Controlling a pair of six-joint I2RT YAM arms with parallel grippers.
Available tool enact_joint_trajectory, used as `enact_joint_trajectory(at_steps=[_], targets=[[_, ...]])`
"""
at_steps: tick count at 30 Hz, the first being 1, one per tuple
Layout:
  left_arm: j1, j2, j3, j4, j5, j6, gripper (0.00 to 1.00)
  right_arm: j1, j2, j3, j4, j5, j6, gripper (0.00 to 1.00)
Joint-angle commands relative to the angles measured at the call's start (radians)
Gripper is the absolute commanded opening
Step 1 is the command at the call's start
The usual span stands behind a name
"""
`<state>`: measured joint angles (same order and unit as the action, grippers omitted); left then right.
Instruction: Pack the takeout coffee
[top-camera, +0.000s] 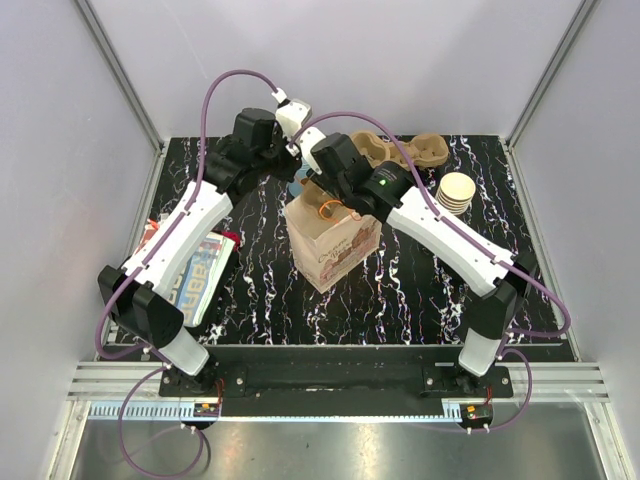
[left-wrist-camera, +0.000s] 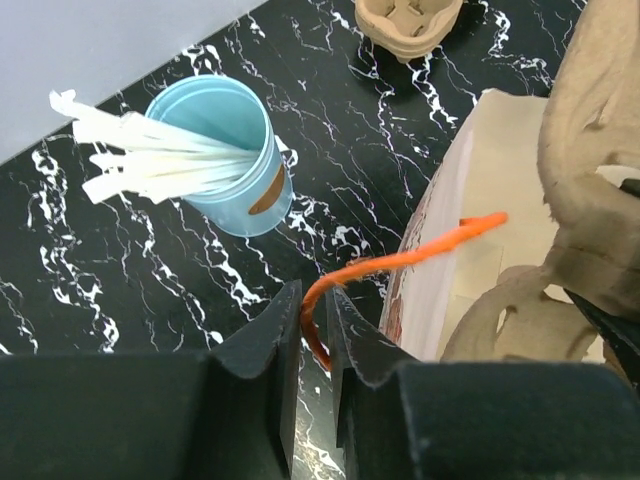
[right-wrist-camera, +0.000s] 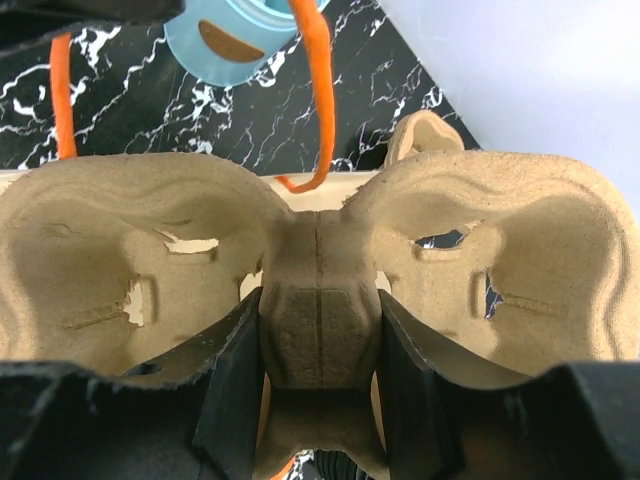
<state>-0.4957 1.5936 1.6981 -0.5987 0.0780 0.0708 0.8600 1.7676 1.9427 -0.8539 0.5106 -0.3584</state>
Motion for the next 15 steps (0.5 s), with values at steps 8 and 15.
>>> enact_joint_trajectory(at_steps=[8, 15], targets=[[0.003, -0.053, -0.044, 0.071, -0.001, -0.028, 0.17, 0.013, -0.003, 0.045, 0.125, 0.103, -0.123, 0.49], [0.003, -0.061, -0.064, 0.085, -0.001, -0.035, 0.17, 0.013, -0.014, 0.079, 0.133, 0.095, -0.139, 0.49]])
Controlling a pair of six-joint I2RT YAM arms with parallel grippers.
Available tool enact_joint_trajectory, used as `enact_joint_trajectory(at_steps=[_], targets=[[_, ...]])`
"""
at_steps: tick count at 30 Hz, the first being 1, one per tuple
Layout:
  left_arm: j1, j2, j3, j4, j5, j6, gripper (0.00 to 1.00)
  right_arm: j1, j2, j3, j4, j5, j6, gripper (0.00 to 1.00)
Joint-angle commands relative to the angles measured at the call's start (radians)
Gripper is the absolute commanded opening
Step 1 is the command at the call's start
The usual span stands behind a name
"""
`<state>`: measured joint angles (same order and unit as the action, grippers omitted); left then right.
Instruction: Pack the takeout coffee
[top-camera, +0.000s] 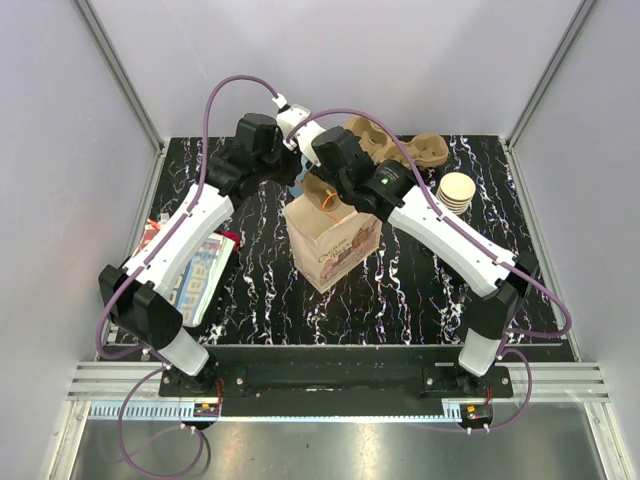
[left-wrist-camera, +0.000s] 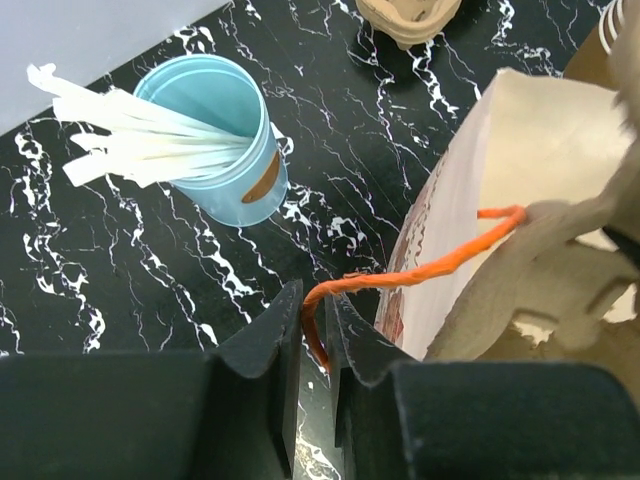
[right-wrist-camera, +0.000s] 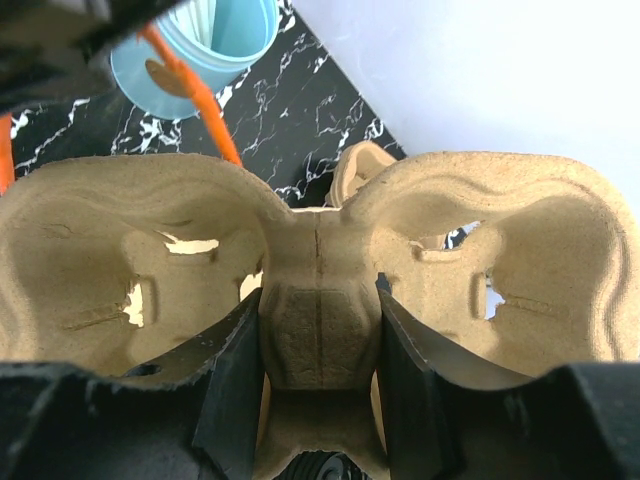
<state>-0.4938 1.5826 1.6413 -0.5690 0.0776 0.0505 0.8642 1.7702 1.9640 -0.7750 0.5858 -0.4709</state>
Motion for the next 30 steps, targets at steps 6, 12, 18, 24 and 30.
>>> enact_joint_trajectory(at_steps=[6, 12, 18, 24, 30], targets=[[0.001, -0.062, -0.021, 0.067, -0.009, -0.017, 0.17, 0.009, -0.009, 0.078, 0.013, -0.021, 0.011, 0.49], [0.001, -0.062, -0.029, 0.086, -0.018, -0.021, 0.17, -0.031, 0.023, 0.125, -0.042, -0.096, 0.061, 0.49], [0.001, -0.056, -0.035, 0.092, -0.019, -0.02, 0.16, -0.102, 0.063, 0.268, -0.153, -0.225, 0.133, 0.48], [0.003, -0.056, -0.038, 0.103, -0.029, -0.023, 0.16, -0.102, 0.069, 0.263, -0.217, -0.29, 0.187, 0.47], [0.003, -0.059, -0.04, 0.11, -0.045, -0.029, 0.16, -0.062, 0.029, 0.17, -0.216, -0.268, 0.213, 0.47]])
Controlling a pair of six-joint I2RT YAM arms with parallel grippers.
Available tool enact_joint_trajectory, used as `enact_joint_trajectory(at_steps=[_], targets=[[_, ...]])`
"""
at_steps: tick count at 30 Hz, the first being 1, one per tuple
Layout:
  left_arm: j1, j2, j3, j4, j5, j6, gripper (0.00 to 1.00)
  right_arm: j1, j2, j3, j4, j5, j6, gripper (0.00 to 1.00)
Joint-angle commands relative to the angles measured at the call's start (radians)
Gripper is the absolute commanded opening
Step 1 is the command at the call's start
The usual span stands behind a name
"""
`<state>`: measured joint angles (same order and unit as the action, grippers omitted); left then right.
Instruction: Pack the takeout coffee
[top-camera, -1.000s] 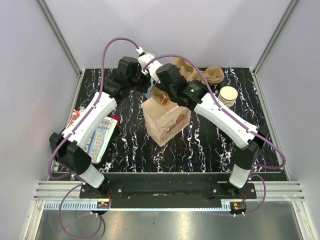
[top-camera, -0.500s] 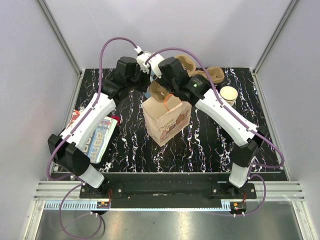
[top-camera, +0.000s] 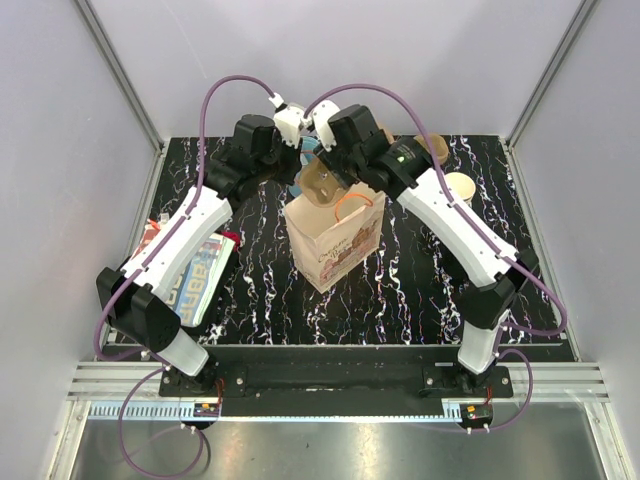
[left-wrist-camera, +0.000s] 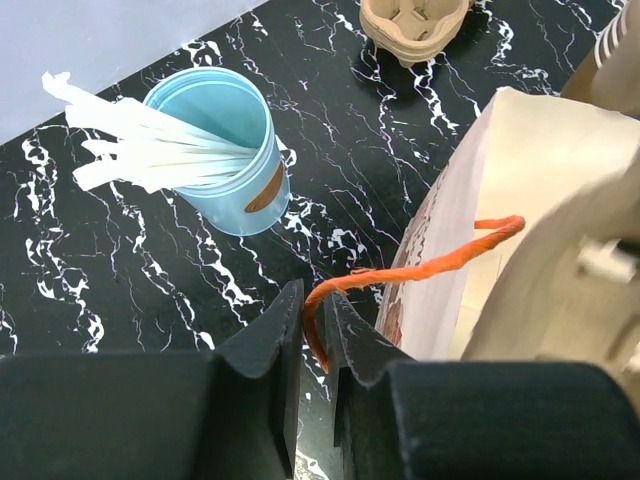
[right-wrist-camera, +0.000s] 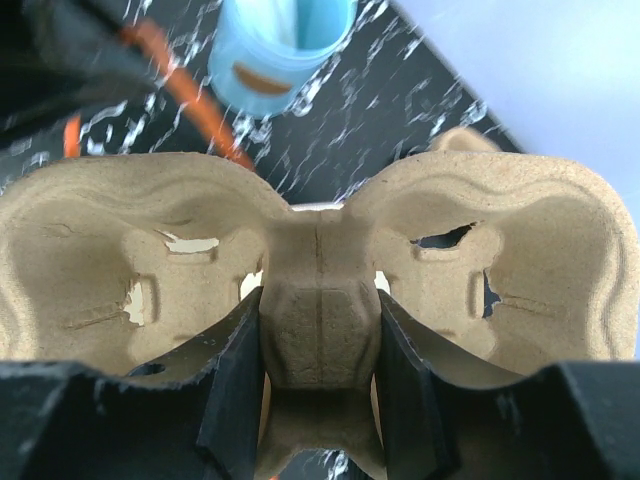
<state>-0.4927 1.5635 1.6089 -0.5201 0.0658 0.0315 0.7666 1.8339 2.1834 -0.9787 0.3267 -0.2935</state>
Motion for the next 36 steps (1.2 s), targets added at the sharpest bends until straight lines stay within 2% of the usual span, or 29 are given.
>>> enact_joint_trajectory(at_steps=[1, 8, 17, 26, 36], targets=[[0.002, -0.04, -0.007, 0.061, -0.037, -0.01, 0.16, 0.042, -0.038, -0.06, -0.011, 0.003, 0.039, 0.47], [0.0, -0.037, -0.007, 0.065, -0.043, -0.019, 0.16, 0.088, -0.027, -0.114, 0.002, 0.08, 0.056, 0.47], [0.002, -0.043, -0.02, 0.071, -0.055, -0.027, 0.16, 0.169, -0.032, -0.198, 0.064, 0.225, -0.001, 0.47], [0.002, -0.048, -0.023, 0.074, -0.06, -0.028, 0.16, 0.178, -0.036, -0.226, 0.048, 0.186, 0.04, 0.48], [0.0, -0.065, -0.033, 0.083, -0.061, -0.028, 0.16, 0.162, -0.05, -0.251, 0.031, 0.049, 0.094, 0.48]])
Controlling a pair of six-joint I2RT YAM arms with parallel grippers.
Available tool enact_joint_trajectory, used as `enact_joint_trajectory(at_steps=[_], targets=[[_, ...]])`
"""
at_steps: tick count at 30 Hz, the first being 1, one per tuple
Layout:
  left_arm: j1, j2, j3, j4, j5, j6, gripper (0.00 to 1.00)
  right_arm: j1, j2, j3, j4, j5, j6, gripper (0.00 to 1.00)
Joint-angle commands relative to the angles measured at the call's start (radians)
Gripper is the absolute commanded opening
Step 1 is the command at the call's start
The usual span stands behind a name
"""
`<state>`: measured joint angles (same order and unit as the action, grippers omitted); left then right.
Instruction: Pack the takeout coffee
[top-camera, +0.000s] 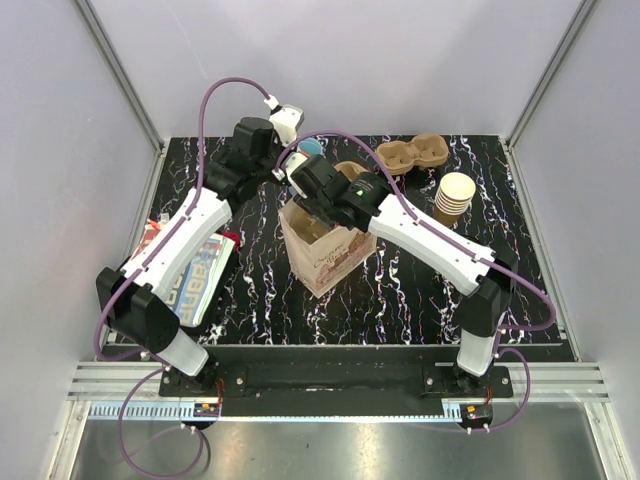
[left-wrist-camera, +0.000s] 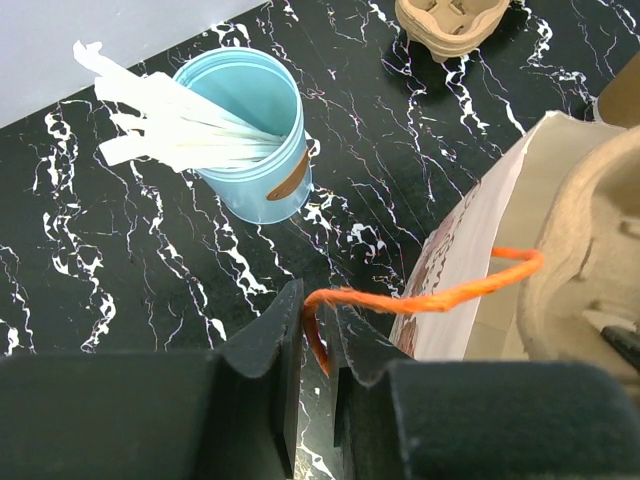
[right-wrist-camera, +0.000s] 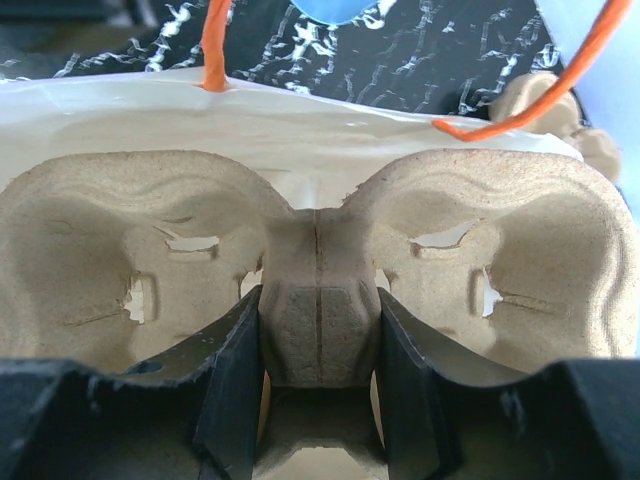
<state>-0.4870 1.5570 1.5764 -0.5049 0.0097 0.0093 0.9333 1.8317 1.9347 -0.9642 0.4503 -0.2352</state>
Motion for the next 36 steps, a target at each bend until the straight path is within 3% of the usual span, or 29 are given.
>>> enact_joint_trajectory(at_steps=[1, 11, 26, 36], targets=[[-0.004, -0.063, -0.001, 0.068, -0.005, -0.006, 0.16, -0.01, -0.046, -0.003, 0.015, -0.09, 0.039, 0.48], [-0.004, -0.077, -0.013, 0.071, -0.005, -0.006, 0.16, -0.047, -0.042, -0.046, 0.001, -0.206, 0.079, 0.48], [-0.004, -0.094, -0.041, 0.082, -0.005, -0.006, 0.16, -0.062, -0.032, -0.054, 0.018, -0.265, 0.094, 0.52], [-0.005, -0.094, -0.052, 0.092, -0.007, -0.006, 0.16, -0.039, -0.02, -0.056, 0.05, -0.16, 0.054, 0.51]])
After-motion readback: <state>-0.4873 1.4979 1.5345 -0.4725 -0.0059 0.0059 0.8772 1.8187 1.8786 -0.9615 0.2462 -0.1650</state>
